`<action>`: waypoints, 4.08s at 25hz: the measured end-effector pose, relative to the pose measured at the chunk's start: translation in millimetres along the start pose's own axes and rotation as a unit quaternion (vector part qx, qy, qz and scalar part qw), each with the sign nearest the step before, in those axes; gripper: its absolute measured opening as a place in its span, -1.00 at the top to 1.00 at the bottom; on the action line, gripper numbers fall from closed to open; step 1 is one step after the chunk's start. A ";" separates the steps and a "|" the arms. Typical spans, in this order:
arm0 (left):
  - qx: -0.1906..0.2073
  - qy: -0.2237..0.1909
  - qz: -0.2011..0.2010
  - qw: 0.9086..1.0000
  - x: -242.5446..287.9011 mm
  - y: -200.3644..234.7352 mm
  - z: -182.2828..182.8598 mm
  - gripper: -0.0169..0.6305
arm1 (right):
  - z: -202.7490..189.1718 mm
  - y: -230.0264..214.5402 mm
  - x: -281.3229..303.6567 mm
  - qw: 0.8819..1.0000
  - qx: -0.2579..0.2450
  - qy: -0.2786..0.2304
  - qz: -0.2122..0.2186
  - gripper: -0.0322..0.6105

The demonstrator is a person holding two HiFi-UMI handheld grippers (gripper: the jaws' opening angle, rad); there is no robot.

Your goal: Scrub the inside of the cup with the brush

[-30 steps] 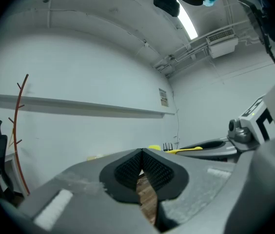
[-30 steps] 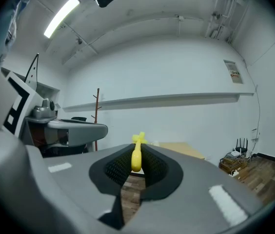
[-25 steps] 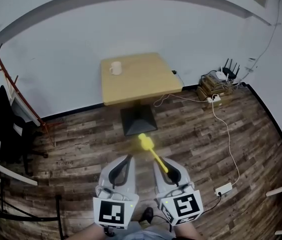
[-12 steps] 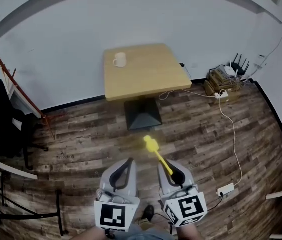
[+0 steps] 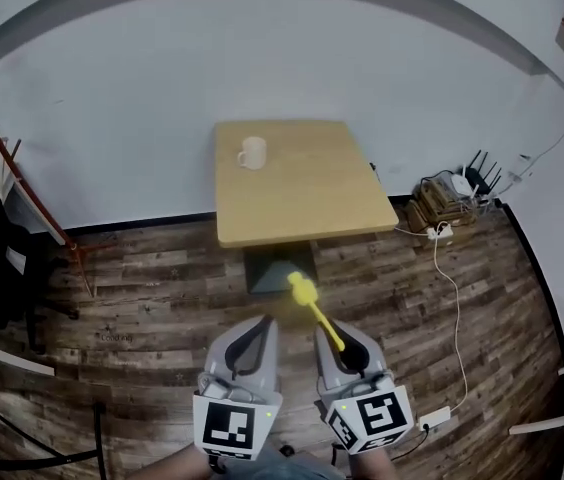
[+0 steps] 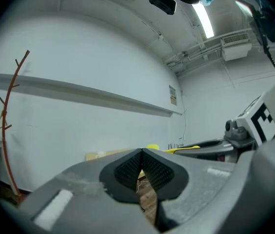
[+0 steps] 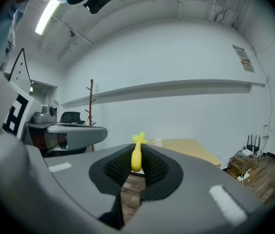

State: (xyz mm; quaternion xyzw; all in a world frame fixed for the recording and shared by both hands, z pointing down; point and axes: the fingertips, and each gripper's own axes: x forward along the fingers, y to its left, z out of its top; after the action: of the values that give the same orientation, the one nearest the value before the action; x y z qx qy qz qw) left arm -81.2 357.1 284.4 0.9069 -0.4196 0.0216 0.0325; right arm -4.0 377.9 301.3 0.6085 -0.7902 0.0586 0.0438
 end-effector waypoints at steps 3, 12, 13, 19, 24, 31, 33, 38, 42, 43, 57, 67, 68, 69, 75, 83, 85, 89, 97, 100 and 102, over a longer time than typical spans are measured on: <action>-0.006 -0.008 -0.003 1.000 16.7 23.8 5.3 0.89 | 12.3 -2.9 27.7 1.000 -0.010 -0.003 -0.006 0.77; -0.024 -0.006 -0.007 1.000 55.2 73.5 4.2 0.89 | 34.1 -15.1 83.8 0.999 -0.026 -0.007 -0.021 0.77; -0.023 -0.005 -0.007 1.000 59.5 76.6 3.5 0.89 | 34.5 -18.2 87.5 0.999 -0.025 -0.006 -0.022 0.77; -0.025 0.004 0.006 1.000 87.5 94.4 -0.9 0.89 | 31.9 -40.3 112.7 0.999 -0.022 -0.002 -0.025 0.77; -0.020 0.015 0.020 0.999 123.2 110.0 -7.7 0.89 | 29.0 -61.1 148.3 1.000 -0.018 -0.004 -0.011 0.77; 0.005 0.023 0.028 0.999 189.2 119.1 6.3 0.89 | 44.2 -108.9 199.5 1.000 -0.006 -0.018 0.008 0.77; 0.020 0.025 0.032 0.999 207.4 121.1 11.3 0.89 | 50.2 -125.8 210.7 1.000 -0.001 -0.023 0.011 0.77; 0.043 0.040 0.041 0.997 250.1 125.7 11.7 0.89 | 59.7 -159.0 240.2 0.999 0.006 -0.032 0.023 0.77; 0.048 0.042 0.047 0.997 279.4 121.3 15.1 0.89 | 64.4 -179.8 260.2 0.998 0.009 -0.036 0.041 0.77; 0.050 0.041 0.049 0.997 285.3 121.2 15.5 0.89 | 64.4 -184.1 264.3 0.998 0.010 -0.037 0.045 0.77; 0.059 0.057 0.084 0.993 331.0 167.8 17.0 0.89 | 67.2 -208.8 326.3 0.996 0.024 -0.036 0.072 0.77; 0.032 0.056 0.093 0.994 368.5 244.3 3.6 0.89 | 69.5 -202.9 406.4 0.997 0.007 -0.004 0.074 0.77; 0.028 0.056 0.094 0.994 372.4 253.6 1.7 0.89 | 69.8 -201.8 415.8 0.997 0.006 -0.001 0.074 0.77; 0.025 0.057 0.094 0.994 376.2 262.8 -0.4 0.89 | 69.8 -200.5 425.1 0.997 0.007 0.003 0.074 0.77; 0.000 0.067 0.085 0.994 400.4 309.5 -19.8 0.89 | 58.8 -196.7 474.6 0.997 0.012 0.035 0.069 0.77; -0.047 0.092 0.061 0.993 426.7 344.0 -53.9 0.89 | 42.5 -200.0 510.7 0.996 0.014 0.074 0.043 0.77; -0.048 0.095 0.049 0.993 433.0 347.4 -63.1 0.89 | 36.0 -203.0 514.2 0.995 0.019 0.086 0.040 0.77; -0.065 0.095 0.020 0.993 441.1 349.6 -81.4 0.89 | 14.7 -204.5 520.4 0.993 0.029 0.111 0.041 0.77; -0.045 0.106 -0.028 0.993 459.8 358.2 -132.4 0.55 | -27.7 -206.7 528.2 0.986 0.037 0.154 0.048 0.77; -0.013 0.109 -0.064 0.992 472.5 350.2 -148.3 0.39 | -36.7 -216.1 527.0 0.985 0.052 0.160 0.042 0.77; -0.012 0.110 -0.066 0.992 478.1 350.2 -157.5 0.38 | -42.8 -220.0 526.3 0.984 0.057 0.165 0.038 0.77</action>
State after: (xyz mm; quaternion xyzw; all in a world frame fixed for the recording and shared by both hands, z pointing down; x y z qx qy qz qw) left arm -40.8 -220.1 487.5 0.9242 -0.3530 0.1140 0.0905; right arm 74.1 -174.8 426.3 0.5619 -0.7897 0.2050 0.1366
